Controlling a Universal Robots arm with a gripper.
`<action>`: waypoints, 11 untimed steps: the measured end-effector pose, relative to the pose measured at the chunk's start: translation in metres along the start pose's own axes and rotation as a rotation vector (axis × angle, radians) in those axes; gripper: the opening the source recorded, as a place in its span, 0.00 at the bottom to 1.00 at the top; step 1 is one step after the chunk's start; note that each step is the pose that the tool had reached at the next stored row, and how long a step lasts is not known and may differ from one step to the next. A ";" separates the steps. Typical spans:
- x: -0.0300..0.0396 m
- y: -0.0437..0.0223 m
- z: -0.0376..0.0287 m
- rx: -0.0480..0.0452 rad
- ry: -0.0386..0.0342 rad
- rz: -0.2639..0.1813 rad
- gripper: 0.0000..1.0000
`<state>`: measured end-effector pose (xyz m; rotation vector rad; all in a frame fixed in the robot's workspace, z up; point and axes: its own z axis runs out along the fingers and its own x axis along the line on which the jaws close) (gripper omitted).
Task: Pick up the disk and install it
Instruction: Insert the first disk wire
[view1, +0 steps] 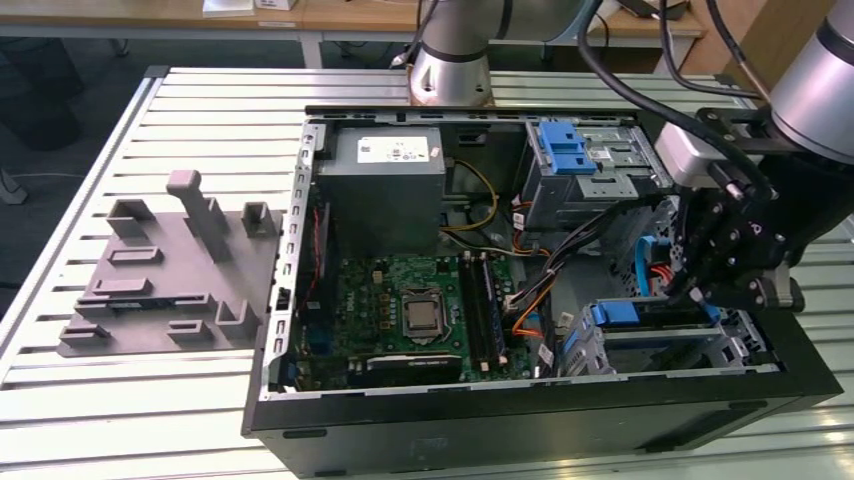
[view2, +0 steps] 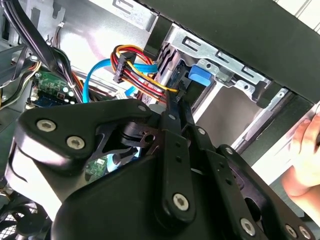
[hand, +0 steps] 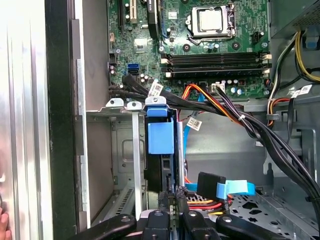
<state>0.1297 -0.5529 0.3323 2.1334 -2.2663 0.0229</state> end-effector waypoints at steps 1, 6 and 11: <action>0.0000 0.0000 0.0004 -0.0001 0.0000 0.000 0.17; 0.0000 0.0000 0.0016 -0.0008 0.0005 0.001 0.17; 0.0000 0.0000 0.0016 -0.0008 0.0017 0.001 0.18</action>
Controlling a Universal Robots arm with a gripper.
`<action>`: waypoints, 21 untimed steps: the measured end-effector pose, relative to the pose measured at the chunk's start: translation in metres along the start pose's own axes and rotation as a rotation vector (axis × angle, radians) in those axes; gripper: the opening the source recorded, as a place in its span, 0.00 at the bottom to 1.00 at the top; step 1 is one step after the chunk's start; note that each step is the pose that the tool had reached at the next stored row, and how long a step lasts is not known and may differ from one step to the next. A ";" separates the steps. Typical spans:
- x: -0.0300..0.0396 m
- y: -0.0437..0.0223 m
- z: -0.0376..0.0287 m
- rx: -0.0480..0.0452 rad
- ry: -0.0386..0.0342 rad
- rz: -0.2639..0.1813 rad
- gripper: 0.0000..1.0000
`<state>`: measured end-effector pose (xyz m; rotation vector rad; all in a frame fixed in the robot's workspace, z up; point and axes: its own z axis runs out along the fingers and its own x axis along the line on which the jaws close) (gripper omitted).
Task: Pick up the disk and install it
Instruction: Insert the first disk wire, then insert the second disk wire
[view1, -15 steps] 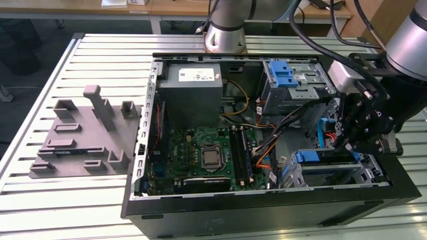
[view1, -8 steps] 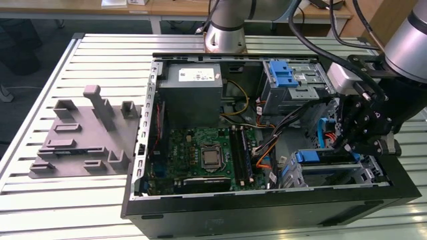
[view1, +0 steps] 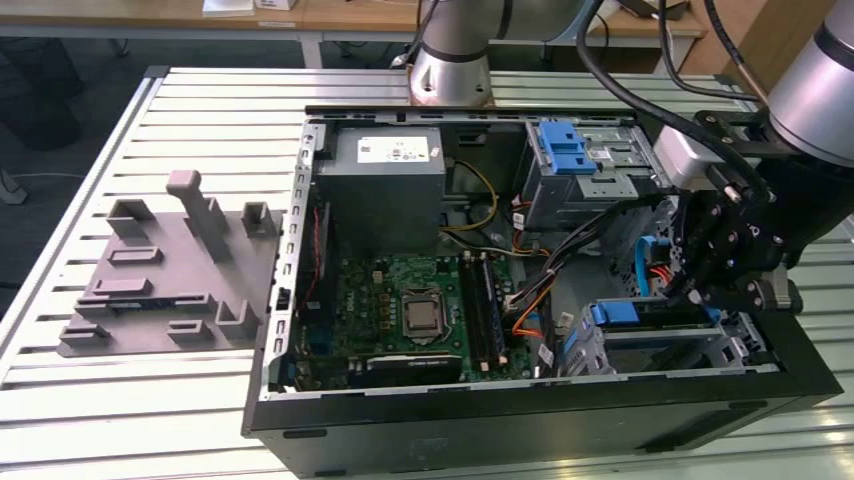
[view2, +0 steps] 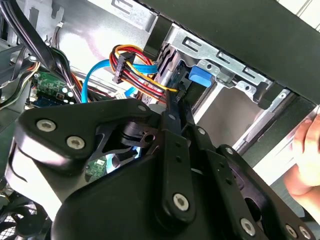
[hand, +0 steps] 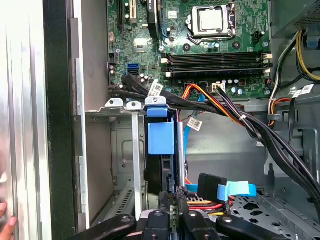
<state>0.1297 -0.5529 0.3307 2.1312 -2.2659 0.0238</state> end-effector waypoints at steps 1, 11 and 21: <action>0.0000 0.0000 -0.0002 0.0000 0.0001 0.000 0.18; 0.0003 0.0001 -0.0097 -0.0001 -0.0013 0.000 0.23; 0.0003 0.0001 -0.0102 -0.0001 -0.0010 0.000 0.11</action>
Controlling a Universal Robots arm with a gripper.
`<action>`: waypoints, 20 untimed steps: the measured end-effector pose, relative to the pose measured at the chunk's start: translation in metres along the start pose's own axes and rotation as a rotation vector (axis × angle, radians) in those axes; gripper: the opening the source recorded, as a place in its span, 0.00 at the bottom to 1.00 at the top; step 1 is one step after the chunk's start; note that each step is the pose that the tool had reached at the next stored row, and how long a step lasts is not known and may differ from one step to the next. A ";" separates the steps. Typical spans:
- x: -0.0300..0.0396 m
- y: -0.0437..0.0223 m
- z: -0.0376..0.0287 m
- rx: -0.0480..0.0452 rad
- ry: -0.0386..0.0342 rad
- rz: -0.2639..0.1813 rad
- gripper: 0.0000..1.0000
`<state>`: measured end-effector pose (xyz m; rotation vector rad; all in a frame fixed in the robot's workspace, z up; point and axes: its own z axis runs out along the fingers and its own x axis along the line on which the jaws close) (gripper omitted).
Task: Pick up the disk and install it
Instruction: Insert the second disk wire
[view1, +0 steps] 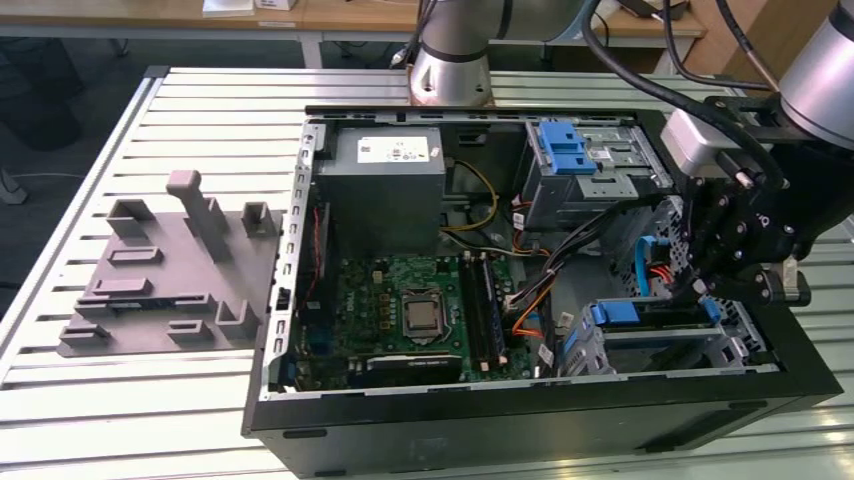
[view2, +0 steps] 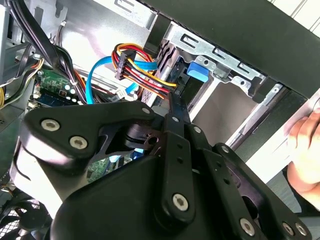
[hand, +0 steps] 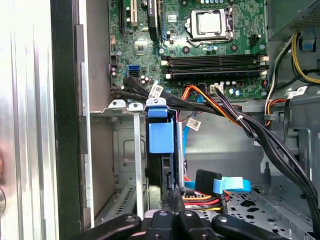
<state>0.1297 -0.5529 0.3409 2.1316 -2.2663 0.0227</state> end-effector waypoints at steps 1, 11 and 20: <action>0.0000 0.0000 0.0000 0.0000 0.0001 0.000 0.11; 0.0000 0.0001 -0.0002 0.0000 0.0000 0.000 0.11; 0.0005 0.0084 -0.0001 0.0000 0.0001 0.000 0.11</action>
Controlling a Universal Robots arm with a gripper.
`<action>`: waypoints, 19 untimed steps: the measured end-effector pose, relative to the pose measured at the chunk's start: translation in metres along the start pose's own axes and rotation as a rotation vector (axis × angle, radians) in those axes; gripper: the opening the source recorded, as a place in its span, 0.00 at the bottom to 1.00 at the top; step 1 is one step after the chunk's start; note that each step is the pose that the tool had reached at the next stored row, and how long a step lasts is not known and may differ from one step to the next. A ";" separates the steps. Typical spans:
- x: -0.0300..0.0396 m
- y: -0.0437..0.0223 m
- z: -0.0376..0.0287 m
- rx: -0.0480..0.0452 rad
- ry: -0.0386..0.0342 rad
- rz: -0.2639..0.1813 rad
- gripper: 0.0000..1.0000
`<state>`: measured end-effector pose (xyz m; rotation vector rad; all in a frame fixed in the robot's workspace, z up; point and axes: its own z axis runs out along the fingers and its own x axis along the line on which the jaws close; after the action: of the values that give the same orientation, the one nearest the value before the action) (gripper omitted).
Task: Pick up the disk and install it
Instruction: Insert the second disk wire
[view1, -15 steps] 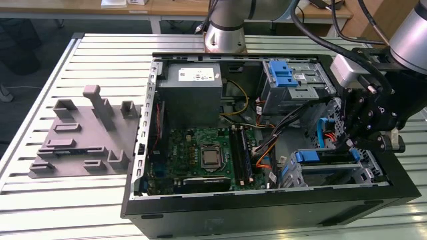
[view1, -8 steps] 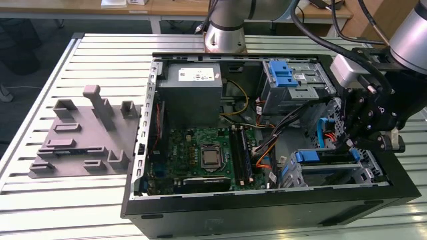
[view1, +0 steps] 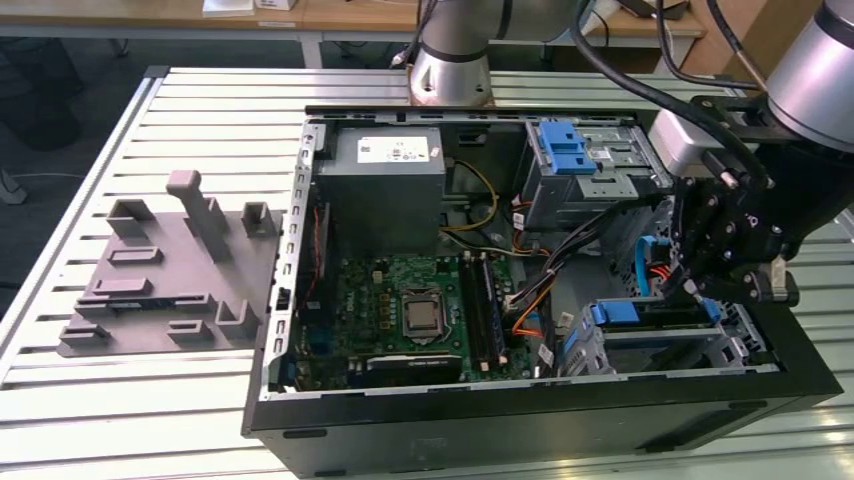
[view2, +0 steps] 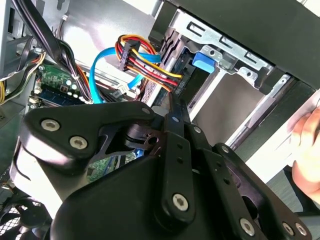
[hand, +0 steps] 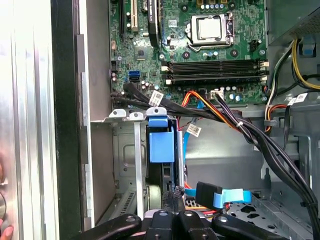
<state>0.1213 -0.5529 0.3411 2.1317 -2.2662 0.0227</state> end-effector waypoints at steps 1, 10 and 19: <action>0.0000 0.0001 -0.0001 0.0000 -0.0001 0.000 0.11; 0.0003 0.0008 -0.0085 0.0000 0.0000 0.000 0.11; 0.0009 0.0098 -0.0090 0.0000 -0.0002 0.000 0.11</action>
<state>0.1116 -0.5529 0.3502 2.1317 -2.2664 0.0225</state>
